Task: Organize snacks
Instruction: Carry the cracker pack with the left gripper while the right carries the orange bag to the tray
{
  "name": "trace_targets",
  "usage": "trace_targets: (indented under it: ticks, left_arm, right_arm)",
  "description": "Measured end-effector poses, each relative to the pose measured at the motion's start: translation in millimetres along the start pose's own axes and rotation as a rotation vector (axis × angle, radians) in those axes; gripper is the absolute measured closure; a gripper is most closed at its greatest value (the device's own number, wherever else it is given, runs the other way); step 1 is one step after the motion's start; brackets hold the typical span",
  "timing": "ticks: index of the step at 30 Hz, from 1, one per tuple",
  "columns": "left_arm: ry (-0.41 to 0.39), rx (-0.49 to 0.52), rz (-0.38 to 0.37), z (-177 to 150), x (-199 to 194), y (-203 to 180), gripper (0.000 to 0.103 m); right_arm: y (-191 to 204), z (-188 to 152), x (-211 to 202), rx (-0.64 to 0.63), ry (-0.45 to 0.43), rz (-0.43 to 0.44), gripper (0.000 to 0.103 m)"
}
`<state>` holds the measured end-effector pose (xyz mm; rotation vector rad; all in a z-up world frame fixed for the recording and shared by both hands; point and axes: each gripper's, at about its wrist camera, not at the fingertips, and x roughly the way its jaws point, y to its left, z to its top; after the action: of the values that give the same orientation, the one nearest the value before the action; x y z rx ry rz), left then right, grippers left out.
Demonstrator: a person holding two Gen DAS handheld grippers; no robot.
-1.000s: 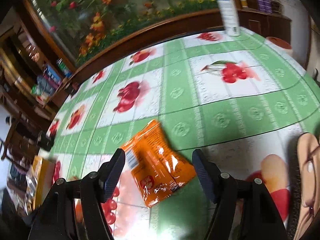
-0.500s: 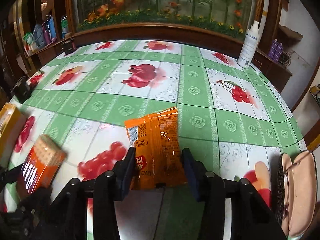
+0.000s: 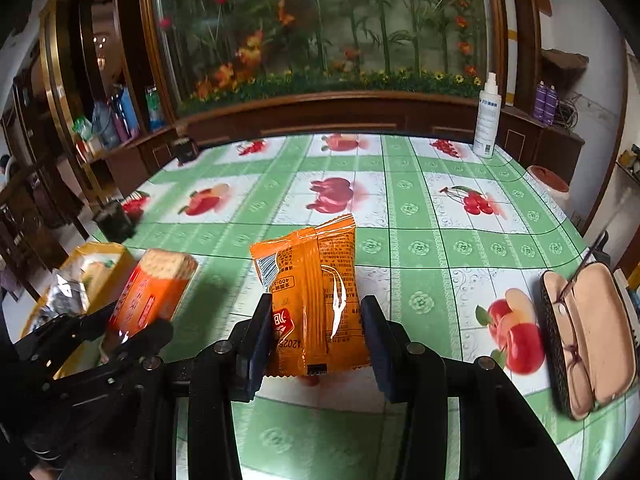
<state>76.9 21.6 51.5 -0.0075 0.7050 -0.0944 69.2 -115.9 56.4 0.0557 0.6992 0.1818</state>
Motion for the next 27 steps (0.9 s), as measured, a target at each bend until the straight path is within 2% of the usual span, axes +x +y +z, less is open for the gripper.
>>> trace_targets:
  ticks: [9,27]
  left_arm:
    - [-0.105,0.053,0.07,2,-17,-9,0.05]
    - [-0.214,0.06,0.095,2,-43,-12,0.05]
  right_arm:
    - [8,-11,-13,0.03,-0.05,0.027,0.056]
    - [10,-20,-25,0.066,-0.087,0.047,0.055]
